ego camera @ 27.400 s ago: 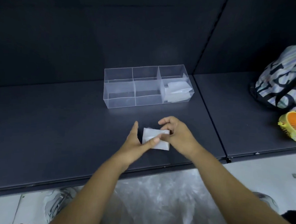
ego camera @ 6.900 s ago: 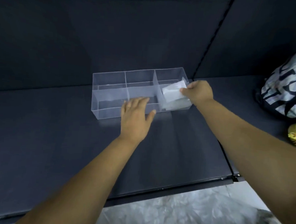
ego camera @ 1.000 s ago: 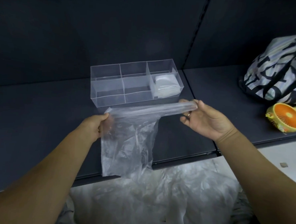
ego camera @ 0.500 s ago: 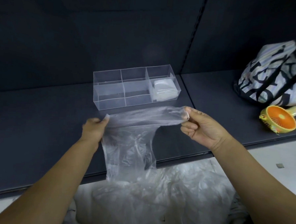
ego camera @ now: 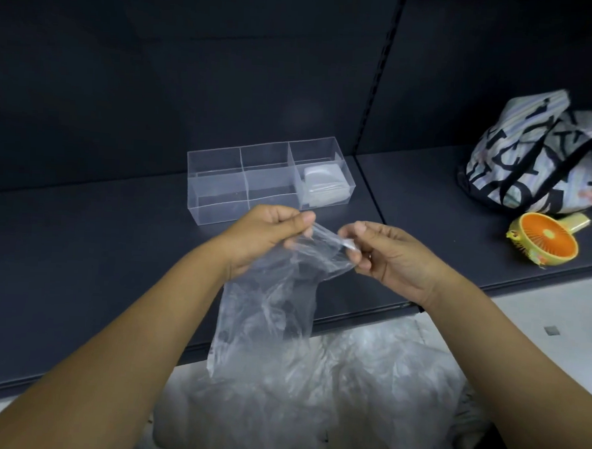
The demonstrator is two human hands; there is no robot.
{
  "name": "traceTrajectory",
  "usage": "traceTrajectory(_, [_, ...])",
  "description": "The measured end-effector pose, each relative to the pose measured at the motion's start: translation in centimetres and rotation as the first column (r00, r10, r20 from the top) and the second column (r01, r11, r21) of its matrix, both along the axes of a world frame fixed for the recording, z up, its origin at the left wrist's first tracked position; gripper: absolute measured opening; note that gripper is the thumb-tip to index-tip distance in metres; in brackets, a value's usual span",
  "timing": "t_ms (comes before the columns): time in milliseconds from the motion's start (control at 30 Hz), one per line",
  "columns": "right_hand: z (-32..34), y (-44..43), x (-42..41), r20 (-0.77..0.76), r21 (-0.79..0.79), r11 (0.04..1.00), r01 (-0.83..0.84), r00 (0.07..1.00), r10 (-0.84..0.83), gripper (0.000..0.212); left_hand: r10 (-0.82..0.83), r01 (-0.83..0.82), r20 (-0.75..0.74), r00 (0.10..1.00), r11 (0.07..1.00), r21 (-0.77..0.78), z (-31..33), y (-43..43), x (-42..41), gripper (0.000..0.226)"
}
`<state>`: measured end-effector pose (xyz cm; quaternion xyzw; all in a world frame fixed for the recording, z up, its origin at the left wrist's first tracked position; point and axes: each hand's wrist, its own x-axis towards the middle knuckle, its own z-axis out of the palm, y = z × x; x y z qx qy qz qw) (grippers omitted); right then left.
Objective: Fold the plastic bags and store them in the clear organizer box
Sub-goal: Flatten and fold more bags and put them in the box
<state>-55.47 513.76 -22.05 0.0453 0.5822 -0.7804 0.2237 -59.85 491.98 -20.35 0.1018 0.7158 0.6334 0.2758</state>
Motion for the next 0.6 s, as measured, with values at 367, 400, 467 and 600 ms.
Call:
traceTrajectory(367, [0.6, -1.2, 0.1, -0.155, 0.195, 0.98, -0.041, 0.985, 0.072, 0.027, -0.003, -0.062, 0.246, 0.969, 0.965, 0.255, -1.1, -1.1, -0.2, 0.04])
traceTrajectory(400, [0.6, -1.2, 0.1, -0.178, 0.193, 0.981, -0.019, 0.983, 0.054, 0.025, -0.021, -0.03, 0.214, 0.977, 0.973, 0.231, -1.0, -1.2, -0.2, 0.046])
traceTrajectory(467, [0.6, -1.4, 0.2, -0.191, 0.18, 0.984, 0.004, 0.981, 0.031, 0.023, -0.061, 0.043, 0.132, 0.989, 0.99, 0.137, -0.6, -1.2, -0.1, 0.057])
traceTrajectory(600, [0.9, -1.6, 0.4, -0.189, 0.156, 0.988, 0.007, 0.982, 0.023, 0.021, -0.104, 0.104, 0.029, 0.994, 0.995, 0.014, -0.1, -0.6, -0.1, 0.043])
